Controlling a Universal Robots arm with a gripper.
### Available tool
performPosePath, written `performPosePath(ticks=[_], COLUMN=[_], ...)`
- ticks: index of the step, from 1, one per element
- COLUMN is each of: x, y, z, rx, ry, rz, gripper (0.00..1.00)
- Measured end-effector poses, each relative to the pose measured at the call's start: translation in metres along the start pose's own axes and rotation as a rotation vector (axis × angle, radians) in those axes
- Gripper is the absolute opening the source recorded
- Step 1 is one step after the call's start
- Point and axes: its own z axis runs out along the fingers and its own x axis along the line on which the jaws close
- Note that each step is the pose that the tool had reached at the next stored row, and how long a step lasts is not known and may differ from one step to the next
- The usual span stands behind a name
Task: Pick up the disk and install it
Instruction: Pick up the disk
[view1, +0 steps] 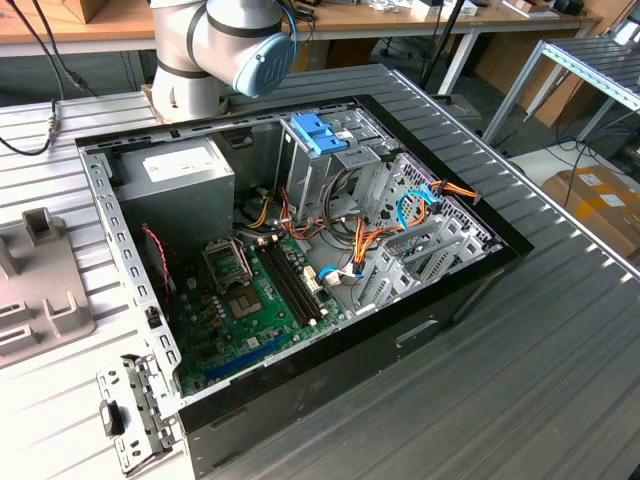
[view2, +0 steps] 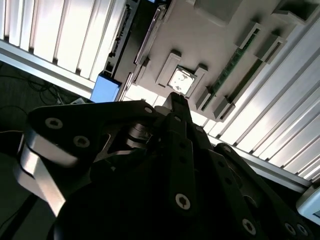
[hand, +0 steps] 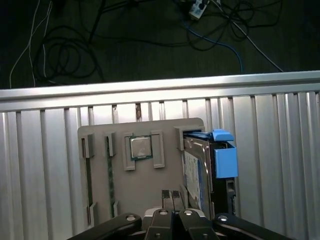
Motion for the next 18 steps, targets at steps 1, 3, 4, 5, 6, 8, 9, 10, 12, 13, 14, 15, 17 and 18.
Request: performPosePath(ticks=[1, 3, 4, 5, 6, 8, 9, 10, 12, 13, 14, 15, 17, 18], x=[0.0000, 0.0000, 0.0000, 0.0000, 0.0000, 0.0000, 0.0000, 0.0000, 0.0000, 0.0000, 0.0000, 0.0000, 0.0000, 0.0000], y=[0.0000, 0.0000, 0.0000, 0.0000, 0.0000, 0.0000, 0.0000, 0.0000, 0.0000, 0.0000, 0.0000, 0.0000, 0.0000, 0.0000], z=[0.0000, 0.0000, 0.0000, 0.0000, 0.0000, 0.0000, 0.0000, 0.0000, 0.0000, 0.0000, 0.0000, 0.0000, 0.0000, 0.0000], rx=[-0.0001, -0.0003, -0.0004, -0.0006, -0.0007, -0.0009, -0.0011, -0.0012, -0.0014, -0.0016, -0.0017, -0.0018, -0.0020, -0.0020], ry=[0.0001, 0.0004, 0.0006, 0.0008, 0.0010, 0.0013, 0.0014, 0.0017, 0.0019, 0.0021, 0.0023, 0.0025, 0.0027, 0.0027], rz=[-0.004, -0.012, -0.018, -0.025, -0.030, -0.039, -0.043, -0.051, -0.060, -0.065, -0.070, -0.077, -0.083, -0.084], gripper=[0.11, 0.11, 0.11, 0.11, 0.11, 0.11, 0.11, 0.11, 0.11, 0.11, 0.11, 0.11, 0.11, 0.11])
